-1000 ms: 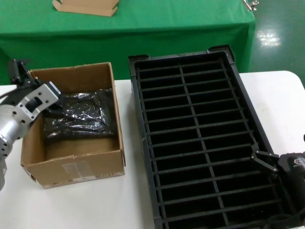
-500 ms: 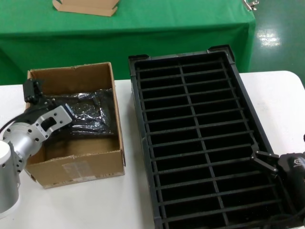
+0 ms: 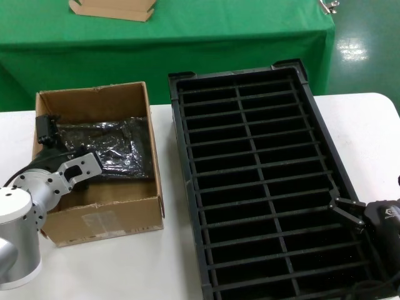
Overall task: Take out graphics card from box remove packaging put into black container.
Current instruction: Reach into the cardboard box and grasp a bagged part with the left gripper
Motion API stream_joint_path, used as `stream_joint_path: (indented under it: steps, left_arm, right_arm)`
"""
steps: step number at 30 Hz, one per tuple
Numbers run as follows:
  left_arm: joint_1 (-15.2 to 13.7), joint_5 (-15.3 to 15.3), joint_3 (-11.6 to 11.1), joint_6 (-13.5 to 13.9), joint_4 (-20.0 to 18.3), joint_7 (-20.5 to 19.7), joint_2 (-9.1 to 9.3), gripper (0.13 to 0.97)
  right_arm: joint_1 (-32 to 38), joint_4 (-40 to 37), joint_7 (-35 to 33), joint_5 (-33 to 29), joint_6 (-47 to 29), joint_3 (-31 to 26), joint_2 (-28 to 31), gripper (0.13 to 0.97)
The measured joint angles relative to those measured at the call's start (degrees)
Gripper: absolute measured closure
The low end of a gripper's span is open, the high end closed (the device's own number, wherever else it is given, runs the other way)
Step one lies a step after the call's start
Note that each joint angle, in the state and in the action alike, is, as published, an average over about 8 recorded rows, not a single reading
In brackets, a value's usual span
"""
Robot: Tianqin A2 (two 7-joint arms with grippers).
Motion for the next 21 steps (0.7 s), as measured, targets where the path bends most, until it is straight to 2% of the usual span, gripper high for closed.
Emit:
stream_joint_path:
  steps: [5, 9, 17, 21]
  left_arm:
    - [-0.3, 0.0, 0.0, -0.1, 3.7, 2.1, 1.82, 0.132]
    - [-1.0, 0.0, 0.0, 1.7, 9.0, 3.0, 3.95, 0.132]
    - [-4.0, 0.4, 0.0, 9.5, 25.6, 3.3, 10.53, 0.132]
    - [-5.2, 2.3, 0.0, 13.9, 30.9, 1.2, 12.81, 0.132]
  right_arm:
    - [0.0, 0.0, 0.0, 0.0, 0.0, 0.0, 0.0, 0.129]
    - [0.0, 0.0, 0.0, 0.0, 0.0, 0.0, 0.0, 0.129]
    - [0.0, 0.0, 0.0, 0.0, 0.0, 0.0, 0.0, 0.129]
    - [0.0, 0.0, 0.0, 0.0, 0.0, 0.0, 0.0, 0.129]
